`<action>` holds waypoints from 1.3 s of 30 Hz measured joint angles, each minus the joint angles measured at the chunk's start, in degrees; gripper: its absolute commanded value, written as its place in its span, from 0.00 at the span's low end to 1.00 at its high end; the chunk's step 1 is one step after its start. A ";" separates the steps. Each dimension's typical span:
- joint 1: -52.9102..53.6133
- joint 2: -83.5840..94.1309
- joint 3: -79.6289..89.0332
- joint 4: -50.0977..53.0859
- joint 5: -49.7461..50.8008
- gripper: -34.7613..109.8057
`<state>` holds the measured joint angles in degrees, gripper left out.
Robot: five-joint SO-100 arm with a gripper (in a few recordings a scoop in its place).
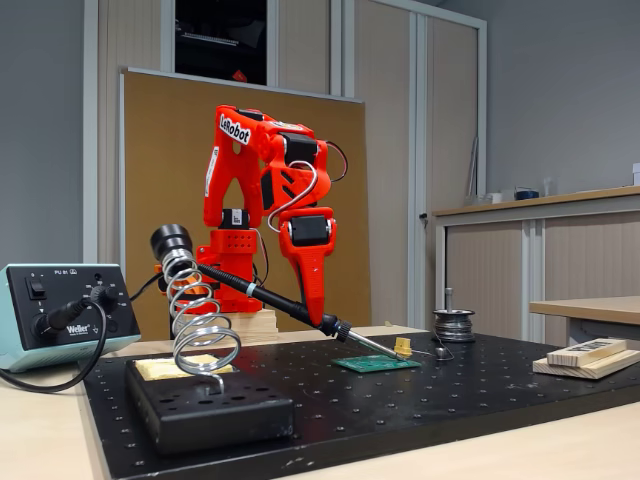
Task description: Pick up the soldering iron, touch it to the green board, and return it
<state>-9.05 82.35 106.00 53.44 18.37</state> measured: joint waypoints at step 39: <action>22.50 10.55 -24.79 32.70 -4.57 0.24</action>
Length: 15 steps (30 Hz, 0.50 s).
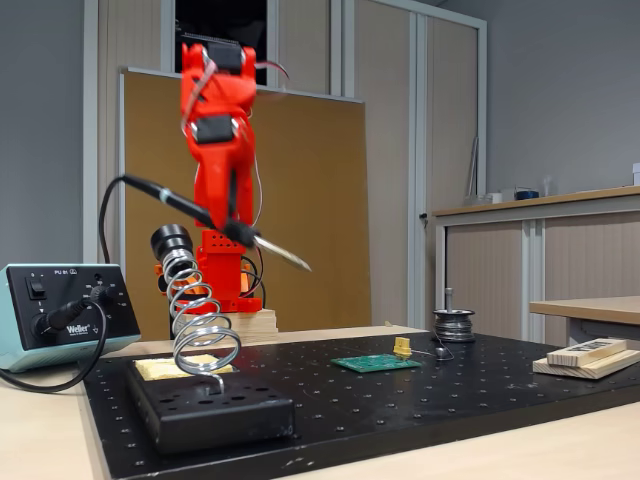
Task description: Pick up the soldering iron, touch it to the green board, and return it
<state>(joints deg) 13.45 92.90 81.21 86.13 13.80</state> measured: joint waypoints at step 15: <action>19.16 -2.37 -16.17 12.39 -1.05 0.24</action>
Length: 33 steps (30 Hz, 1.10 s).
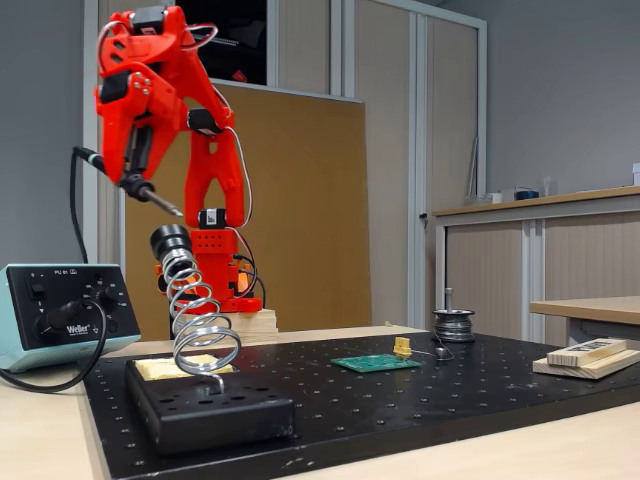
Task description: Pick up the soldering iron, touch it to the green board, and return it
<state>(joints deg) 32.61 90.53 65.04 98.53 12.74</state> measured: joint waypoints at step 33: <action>-0.35 -20.65 -19.16 -0.70 -2.37 0.24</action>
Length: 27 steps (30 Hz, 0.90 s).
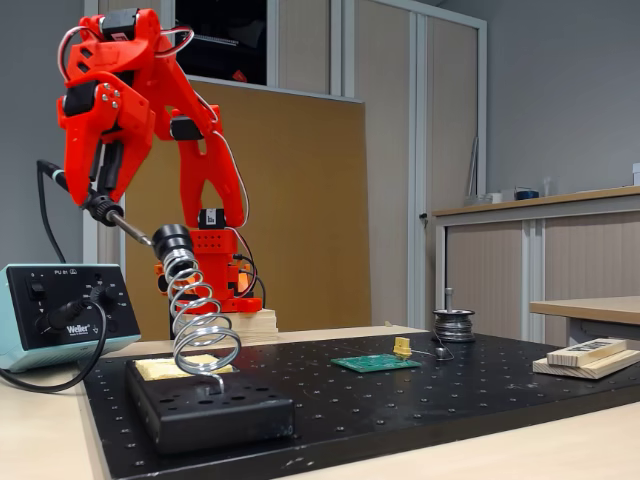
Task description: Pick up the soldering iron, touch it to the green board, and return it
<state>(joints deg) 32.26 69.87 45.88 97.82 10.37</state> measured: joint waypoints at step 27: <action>-4.13 2.02 5.54 -2.11 1.93 0.24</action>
<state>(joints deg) 28.12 71.89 51.42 95.71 12.30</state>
